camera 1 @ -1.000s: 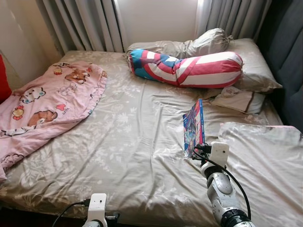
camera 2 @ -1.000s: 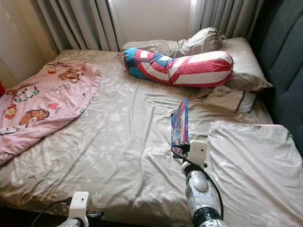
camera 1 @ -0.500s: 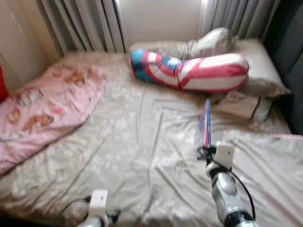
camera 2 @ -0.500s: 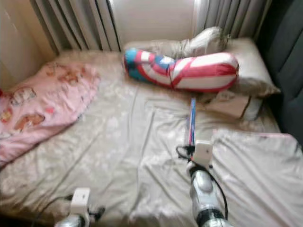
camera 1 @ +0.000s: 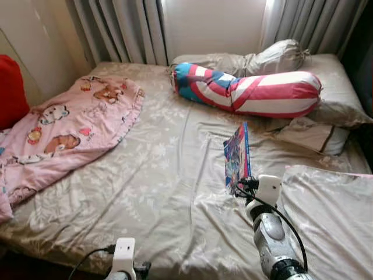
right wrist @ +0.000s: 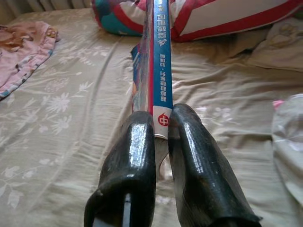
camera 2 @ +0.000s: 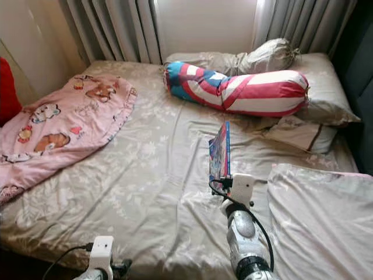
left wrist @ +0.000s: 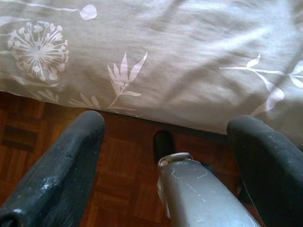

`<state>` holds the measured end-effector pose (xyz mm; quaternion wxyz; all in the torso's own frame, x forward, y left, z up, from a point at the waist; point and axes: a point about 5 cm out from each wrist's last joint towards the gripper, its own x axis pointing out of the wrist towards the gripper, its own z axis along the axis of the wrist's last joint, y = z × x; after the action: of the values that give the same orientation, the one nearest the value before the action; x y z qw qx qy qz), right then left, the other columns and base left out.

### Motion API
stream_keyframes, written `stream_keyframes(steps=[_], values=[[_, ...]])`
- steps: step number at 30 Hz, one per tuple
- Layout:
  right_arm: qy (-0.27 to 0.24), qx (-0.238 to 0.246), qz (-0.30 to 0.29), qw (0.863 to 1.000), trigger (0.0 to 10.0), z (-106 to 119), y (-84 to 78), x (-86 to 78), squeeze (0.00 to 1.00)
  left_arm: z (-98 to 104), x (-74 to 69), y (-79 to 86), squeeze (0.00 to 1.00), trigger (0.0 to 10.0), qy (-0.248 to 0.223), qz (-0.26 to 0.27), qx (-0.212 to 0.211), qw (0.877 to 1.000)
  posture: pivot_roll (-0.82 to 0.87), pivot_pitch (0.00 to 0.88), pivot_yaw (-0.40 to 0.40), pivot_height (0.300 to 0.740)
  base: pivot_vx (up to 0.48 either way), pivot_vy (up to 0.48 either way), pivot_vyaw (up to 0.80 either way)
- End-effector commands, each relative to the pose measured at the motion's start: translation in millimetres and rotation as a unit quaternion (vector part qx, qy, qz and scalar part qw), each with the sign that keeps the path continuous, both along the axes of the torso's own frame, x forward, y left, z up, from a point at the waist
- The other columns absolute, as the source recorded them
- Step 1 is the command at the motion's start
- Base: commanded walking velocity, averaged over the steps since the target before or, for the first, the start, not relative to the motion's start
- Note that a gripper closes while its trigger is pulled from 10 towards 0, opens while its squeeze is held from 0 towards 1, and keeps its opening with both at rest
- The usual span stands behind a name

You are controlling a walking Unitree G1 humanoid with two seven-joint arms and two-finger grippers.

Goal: Clean up the room

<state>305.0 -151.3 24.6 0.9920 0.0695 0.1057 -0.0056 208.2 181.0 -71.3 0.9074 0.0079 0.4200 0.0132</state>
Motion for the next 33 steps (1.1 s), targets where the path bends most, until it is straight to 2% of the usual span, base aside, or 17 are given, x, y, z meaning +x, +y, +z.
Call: stream_keyframes(steps=[1,9,16,19,22,23,24,27,31,33], values=[[-0.031,-0.002,-0.001,1.000,10.0,11,-0.1,6.4,0.00,-2,-3.2,-0.2,0.00,10.0,0.013,-0.007,0.006,1.000,-0.02,0.041,0.033,0.740,0.000,0.000,0.00],[-0.009,-0.014,-0.003,1.000,10.0,7,0.0,6.7,0.00,-2,-3.9,2.6,0.00,10.0,0.013,-0.008,0.008,1.000,-0.02,0.042,0.033,0.735,0.000,0.000,0.00],[-0.017,-0.014,-0.006,1.000,10.0,9,-0.6,6.3,0.00,-1,-3.3,6.0,0.00,10.0,0.004,-0.001,0.015,1.000,-0.02,0.041,0.036,0.696,0.000,0.000,0.00],[-0.023,-0.009,-0.005,1.000,10.0,9,-0.7,5.8,0.00,7,5.5,15.4,0.00,10.0,-0.036,0.023,0.015,0.999,-0.02,0.043,0.036,0.696,0.000,0.000,0.00],[-0.020,-0.010,-0.006,1.000,10.0,9,-1.0,5.7,0.00,17,18.6,16.6,0.00,10.0,-0.079,0.030,0.009,0.996,-0.02,0.043,0.037,0.696,0.000,0.000,0.00],[-0.020,-0.011,-0.005,1.000,10.0,9,-1.0,5.6,0.00,22,25.6,16.6,0.00,10.0,-0.101,0.034,0.004,0.994,-0.02,0.043,0.037,0.696,0.000,0.000,0.00],[-0.019,-0.011,-0.006,1.000,10.0,8,-1.5,5.1,0.00,34,39.6,16.9,0.00,10.0,-0.147,0.044,-0.007,0.988,-0.02,0.043,0.035,0.696,0.000,0.000,0.00],[-0.016,-0.010,-0.005,1.000,10.0,7,-1.3,4.5,0.00,58,63.3,14.8,0.00,10.0,-0.220,0.039,-0.015,0.975,-0.02,0.043,0.035,0.696,0.000,0.000,0.00],[-0.016,-0.010,-0.004,1.000,10.0,7,-0.8,4.3,0.00,68,71.7,14.0,0.00,10.0,-0.253,0.029,-0.009,0.967,-0.02,0.043,0.036,0.696,0.000,0.000,0.00],[-0.016,-0.010,-0.004,1.000,10.0,7,-0.7,3.9,0.00,78,77.3,16.4,0.00,10.0,-0.285,0.029,-0.006,0.958,-0.02,0.046,0.037,0.696,0.000,0.000,0.00]])
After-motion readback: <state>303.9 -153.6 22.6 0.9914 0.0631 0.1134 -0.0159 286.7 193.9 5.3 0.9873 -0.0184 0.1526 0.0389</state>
